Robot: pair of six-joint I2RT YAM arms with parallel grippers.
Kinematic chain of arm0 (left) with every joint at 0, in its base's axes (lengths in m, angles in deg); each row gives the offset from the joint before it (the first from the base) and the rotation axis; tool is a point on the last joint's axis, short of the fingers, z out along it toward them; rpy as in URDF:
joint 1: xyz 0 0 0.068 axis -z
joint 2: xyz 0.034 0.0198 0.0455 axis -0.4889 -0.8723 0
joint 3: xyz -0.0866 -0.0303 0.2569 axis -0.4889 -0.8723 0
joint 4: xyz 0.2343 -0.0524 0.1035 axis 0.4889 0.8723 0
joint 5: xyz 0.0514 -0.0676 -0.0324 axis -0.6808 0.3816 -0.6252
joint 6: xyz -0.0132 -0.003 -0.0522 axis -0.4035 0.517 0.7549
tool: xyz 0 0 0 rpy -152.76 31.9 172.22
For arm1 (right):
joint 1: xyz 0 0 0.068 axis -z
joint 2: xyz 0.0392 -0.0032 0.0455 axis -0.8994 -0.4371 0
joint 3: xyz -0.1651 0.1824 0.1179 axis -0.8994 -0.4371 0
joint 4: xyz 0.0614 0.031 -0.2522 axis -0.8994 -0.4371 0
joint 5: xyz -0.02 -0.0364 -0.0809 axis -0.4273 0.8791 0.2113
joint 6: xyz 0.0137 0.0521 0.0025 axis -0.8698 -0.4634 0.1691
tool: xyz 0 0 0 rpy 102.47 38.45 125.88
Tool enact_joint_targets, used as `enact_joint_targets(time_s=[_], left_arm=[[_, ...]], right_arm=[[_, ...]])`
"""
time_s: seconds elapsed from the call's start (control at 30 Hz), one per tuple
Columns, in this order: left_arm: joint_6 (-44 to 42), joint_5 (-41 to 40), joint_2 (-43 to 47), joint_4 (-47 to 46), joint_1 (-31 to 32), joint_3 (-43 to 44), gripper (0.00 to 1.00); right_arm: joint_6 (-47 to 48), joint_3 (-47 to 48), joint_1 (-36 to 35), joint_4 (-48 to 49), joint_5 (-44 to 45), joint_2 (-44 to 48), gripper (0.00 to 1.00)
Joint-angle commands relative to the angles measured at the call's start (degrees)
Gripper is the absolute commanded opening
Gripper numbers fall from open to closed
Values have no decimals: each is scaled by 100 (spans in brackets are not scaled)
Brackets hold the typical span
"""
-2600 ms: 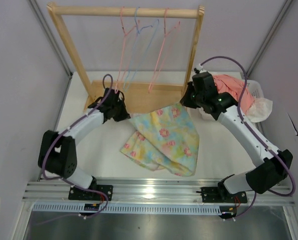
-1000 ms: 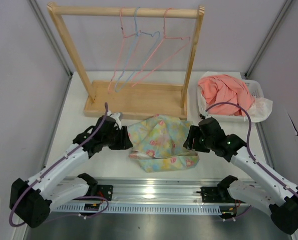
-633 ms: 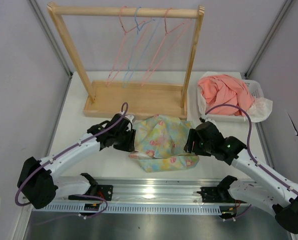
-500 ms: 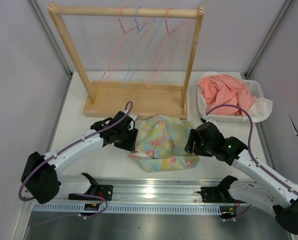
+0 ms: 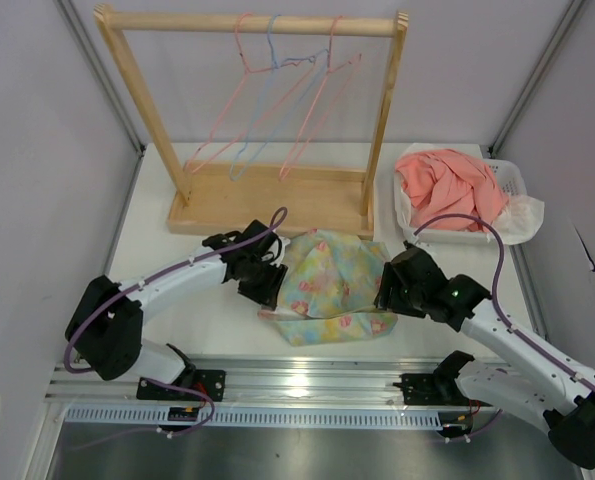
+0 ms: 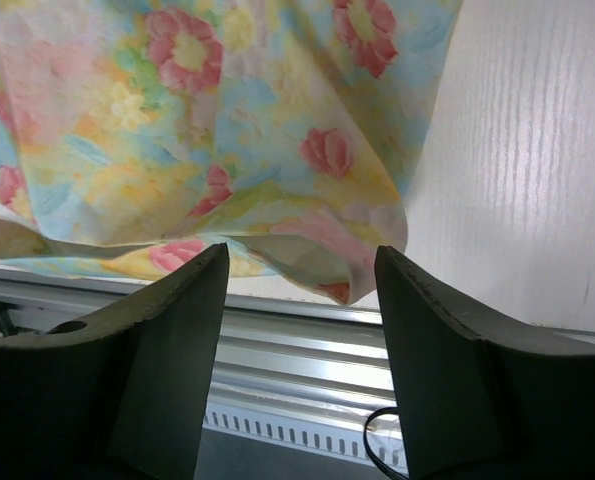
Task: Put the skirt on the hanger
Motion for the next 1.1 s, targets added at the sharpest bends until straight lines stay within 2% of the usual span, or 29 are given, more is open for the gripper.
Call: enact_joint_targets(time_s=[0.0, 0.07, 0.23, 0.4, 0.43, 0.5, 0.53, 0.6, 0.63, 0.8, 0.93, 1.07], left_arm=[[-200, 309, -11, -66, 50, 225, 48], [-174, 380, -37, -119, 50, 190, 48], [-139, 660, -108, -207, 59, 198, 47], [-148, 617, -239, -172, 103, 277, 47], [-148, 608, -257, -172, 129, 277, 47], [-156, 599, -292, -172, 138, 295, 47], [-157, 599, -327, -180, 147, 269, 47], [-174, 617, -363, -189, 164, 277, 46], [-174, 617, -389, -181, 164, 277, 46], [-157, 582, -521, -207, 191, 312, 46], [-78, 126, -705, -180, 287, 496, 47], [37, 28, -846, -312, 314, 629, 54]], right_arm=[[-199, -152, 17, -158, 176, 52, 64], [-278, -248, 17, -167, 176, 140, 62], [-358, -336, 8, -298, 167, 202, 52], [-419, -336, 8, -237, 132, 168, 42], [-419, -345, 8, -220, 123, 132, 34], [-410, -336, 8, -132, 96, -8, 26], [-402, -319, 17, -114, 123, -52, 16], [-306, -75, 78, -96, 271, -140, 4], [-244, 58, 140, -122, 342, -175, 1], [292, 1068, 483, -263, 632, -377, 0], [600, 1956, 562, -377, 589, -685, 0], [627, 2133, 562, -369, 536, -633, 0]])
